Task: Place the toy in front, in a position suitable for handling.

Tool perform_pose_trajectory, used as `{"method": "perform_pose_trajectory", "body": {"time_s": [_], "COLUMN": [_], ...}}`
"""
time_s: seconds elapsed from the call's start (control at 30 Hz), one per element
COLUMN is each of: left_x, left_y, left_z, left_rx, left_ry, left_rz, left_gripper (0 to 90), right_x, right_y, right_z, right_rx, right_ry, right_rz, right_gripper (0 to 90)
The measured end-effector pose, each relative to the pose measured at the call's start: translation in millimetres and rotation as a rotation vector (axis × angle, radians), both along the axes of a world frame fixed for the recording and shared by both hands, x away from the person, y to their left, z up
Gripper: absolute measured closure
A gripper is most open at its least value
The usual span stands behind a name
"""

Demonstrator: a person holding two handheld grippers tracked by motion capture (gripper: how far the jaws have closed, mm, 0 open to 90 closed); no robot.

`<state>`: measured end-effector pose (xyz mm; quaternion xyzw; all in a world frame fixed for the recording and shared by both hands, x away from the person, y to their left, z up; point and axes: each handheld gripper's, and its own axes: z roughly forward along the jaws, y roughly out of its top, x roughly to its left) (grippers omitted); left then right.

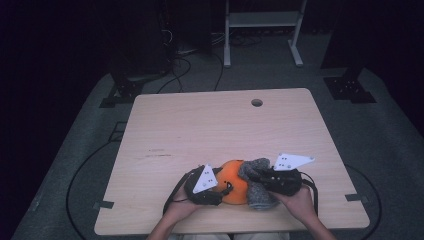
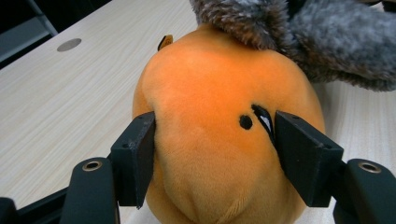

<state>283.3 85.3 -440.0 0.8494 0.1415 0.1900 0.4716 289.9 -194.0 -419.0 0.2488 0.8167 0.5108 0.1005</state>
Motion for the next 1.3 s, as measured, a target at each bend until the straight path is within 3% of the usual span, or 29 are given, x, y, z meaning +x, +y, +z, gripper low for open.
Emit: {"method": "perform_pose_trajectory", "body": {"time_s": [0.13, 0.23, 0.43, 0.47, 0.73, 0.83, 0.9, 0.93, 1.07, 1.1, 1.13, 1.17, 1.2, 1.3], "left_x": [1.1, -1.7, -3.2, -2.9, -2.1, -1.5, -0.4, 0.1, 0.8, 1.0, 0.9, 0.1, -0.6, -2.3], "left_y": [0.9, -2.3, -6.3, -6.4, -7.4, -8.7, -9.8, -10.1, -8.9, -8.7, -8.7, -9.4, -10.1, -10.4], "left_z": [0.0, 0.8, 1.1, 0.7, 0.4, 0.8, 1.0, 0.5, 0.5, 0.5, 0.6, 0.7, 0.6, 1.2], "left_rx": [-0.02, -0.006, -0.007, -0.01, -0.014, -0.015, -0.016, -0.024, -0.02, -0.019, -0.017, -0.012, -0.014, 0.002], "left_ry": [0.021, 0.005, -0.006, -0.004, 0.003, 0.005, 0.003, 0.006, 0.009, 0.008, 0.005, -0.002, -0.004, -0.017], "left_rz": [0.002, -0.001, 0.005, 0.005, 0.011, 0.011, 0.013, 0.019, 0.022, 0.021, 0.02, 0.02, 0.022, 0.021], "left_gripper": [32.7, 32.0, 31.8, 31.7, 30.6, 30.4, 30.5, 30.5, 30.5, 30.5, 30.5, 30.4, 30.2, 30.3], "right_x": [6.7, 6.5, 7.3, 8.2, 7.6, 7.8, 6.6, 4.5, 4.4, 2.2, 0.7, -3.8, -7.9, -15.0], "right_y": [-14.8, -18.8, -19.3, -21.6, -20.7, -20.5, -19.9, -17.9, -14.6, -11.7, -10.3, -4.7, 0.9, 13.1], "right_z": [-8.2, -16.7, -21.5, -25.2, -27.8, -27.6, -27.0, -26.5, -22.9, -15.4, -11.8, -5.2, -2.9, -1.7], "right_rx": [0.001, 0.049, 0.051, 0.073, 0.075, 0.084, 0.071, 0.044, 0.031, 0.018, 0.038, 0.09, 0.089, 0.024], "right_ry": [0.047, 0.081, 0.088, 0.086, 0.053, 0.071, 0.043, -0.002, 0.023, 0.032, 0.04, 0.055, 0.035, -0.032], "right_rz": [-0.073, -0.055, -0.074, -0.067, -0.069, -0.081, -0.09, -0.1, -0.128, -0.135, -0.13, -0.084, -0.064, -0.051], "right_gripper": [78.1, 75.9, 76.0, 75.3, 72.5, 71.5, 72.3, 75.1, 79.1, 79.5, 79.6, 79.6, 79.6, 80.0]}}
